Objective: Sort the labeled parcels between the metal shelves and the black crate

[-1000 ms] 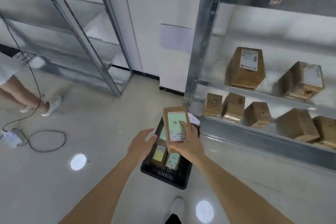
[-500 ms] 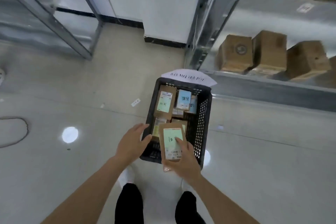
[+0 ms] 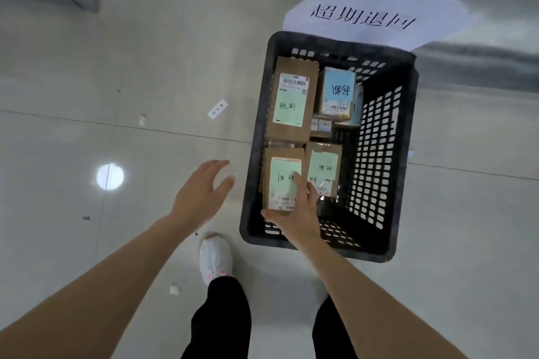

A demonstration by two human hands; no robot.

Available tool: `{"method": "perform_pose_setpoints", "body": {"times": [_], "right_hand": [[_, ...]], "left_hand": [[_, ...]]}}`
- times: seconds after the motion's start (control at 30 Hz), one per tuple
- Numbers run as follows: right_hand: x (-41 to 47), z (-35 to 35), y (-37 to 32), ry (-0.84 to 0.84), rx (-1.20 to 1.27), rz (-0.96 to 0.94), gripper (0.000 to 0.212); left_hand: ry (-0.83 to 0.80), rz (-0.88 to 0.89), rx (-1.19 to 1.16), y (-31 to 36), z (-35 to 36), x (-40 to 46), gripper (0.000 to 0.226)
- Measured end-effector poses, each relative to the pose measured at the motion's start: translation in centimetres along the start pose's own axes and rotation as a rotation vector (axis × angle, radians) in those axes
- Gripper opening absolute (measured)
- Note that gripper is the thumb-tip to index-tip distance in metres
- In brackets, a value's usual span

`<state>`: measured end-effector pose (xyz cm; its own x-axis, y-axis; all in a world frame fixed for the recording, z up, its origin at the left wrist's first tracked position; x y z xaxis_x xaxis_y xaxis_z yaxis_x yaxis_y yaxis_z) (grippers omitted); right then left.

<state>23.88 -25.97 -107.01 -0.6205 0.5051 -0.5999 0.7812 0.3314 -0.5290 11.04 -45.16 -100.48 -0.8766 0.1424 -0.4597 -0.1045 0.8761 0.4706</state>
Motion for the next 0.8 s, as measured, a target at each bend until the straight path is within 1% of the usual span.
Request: {"method": "perform_pose_setpoints", "body": {"times": [0.07, 0.13, 0.23, 0.3, 0.5, 0.63, 0.8], "right_hand": [[0.3, 1.9, 0.6, -0.018, -0.018, -0.007, 0.121], [0.3, 3.3, 1.2, -0.031, -0.025, -0.018, 0.120], [0.7, 4.3, 2.0, -0.044, -0.063, -0.019, 0.109], [1.1, 4.1, 2.1, -0.045, -0.092, -0.028, 0.102], [1.6, 2.6, 2.6, -0.118, -0.112, -0.059, 0.098], [1.6, 1.6, 2.1, -0.093, -0.117, -0.092, 0.086], [1.3, -0.4, 0.9, -0.081, -0.095, -0.093, 0.086]], "left_hand": [[-0.025, -0.001, 0.011, -1.1, 0.8, 0.4, 0.048], [-0.039, -0.019, 0.017, -1.7, 1.4, 0.5, 0.049], [-0.045, -0.029, 0.027, -2.4, 1.8, 0.5, 0.049], [-0.048, -0.025, 0.026, -2.8, 2.0, 0.6, 0.050], [-0.040, -0.037, 0.011, -1.9, 2.4, 0.4, 0.048], [-0.038, -0.015, 0.018, -0.6, 2.2, 0.2, 0.047], [-0.024, 0.013, 0.023, 1.3, 0.9, -0.1, 0.047]]}}
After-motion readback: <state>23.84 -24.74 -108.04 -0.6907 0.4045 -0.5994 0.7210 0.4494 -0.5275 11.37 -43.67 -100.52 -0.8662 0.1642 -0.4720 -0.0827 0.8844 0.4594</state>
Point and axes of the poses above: each hand's wrist, its own x-axis towards the middle knuckle, its own z-axis out of the palm, y = z × x, the point moved 4 cm from there along x, towards the middle knuckle, and after that the axes turned 12 degrees about y, right-handed, at the moved point
